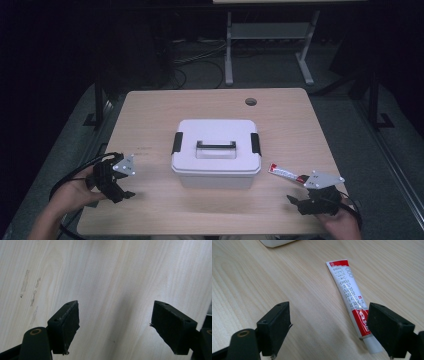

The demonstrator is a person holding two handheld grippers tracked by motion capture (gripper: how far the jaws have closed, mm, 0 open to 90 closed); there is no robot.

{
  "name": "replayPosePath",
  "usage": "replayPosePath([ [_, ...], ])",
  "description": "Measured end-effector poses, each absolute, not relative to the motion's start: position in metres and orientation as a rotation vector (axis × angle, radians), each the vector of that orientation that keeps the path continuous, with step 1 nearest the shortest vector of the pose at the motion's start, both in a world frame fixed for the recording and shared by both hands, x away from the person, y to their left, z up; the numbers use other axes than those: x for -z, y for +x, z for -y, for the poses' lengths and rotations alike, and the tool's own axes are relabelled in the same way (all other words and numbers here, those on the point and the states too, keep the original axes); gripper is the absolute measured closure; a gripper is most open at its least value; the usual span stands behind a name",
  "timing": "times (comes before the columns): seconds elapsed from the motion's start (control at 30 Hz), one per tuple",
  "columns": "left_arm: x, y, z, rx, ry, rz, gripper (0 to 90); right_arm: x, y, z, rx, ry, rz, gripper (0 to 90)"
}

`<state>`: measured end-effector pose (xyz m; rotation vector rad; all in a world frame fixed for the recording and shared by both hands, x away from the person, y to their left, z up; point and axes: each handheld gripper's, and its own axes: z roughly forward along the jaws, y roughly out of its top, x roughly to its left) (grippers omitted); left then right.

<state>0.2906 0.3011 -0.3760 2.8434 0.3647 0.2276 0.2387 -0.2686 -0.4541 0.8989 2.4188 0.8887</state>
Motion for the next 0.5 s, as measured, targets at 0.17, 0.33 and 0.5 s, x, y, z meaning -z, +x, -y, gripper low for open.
replayPosePath([
  [0.17,0.366,0.293,-0.295,-0.186,2.872,-0.328,22.7,0.454,0.239,0.268,-0.894,0.901,-2.419,18.8],
  [0.33,0.360,0.298,-0.289,-0.153,2.886,-0.300,23.4,0.454,0.238,0.269,-0.897,0.906,-2.419,18.8],
  [0.5,0.349,0.300,-0.281,-0.153,2.901,-0.267,23.5,0.454,0.239,0.270,-0.894,0.901,-2.422,18.8],
])
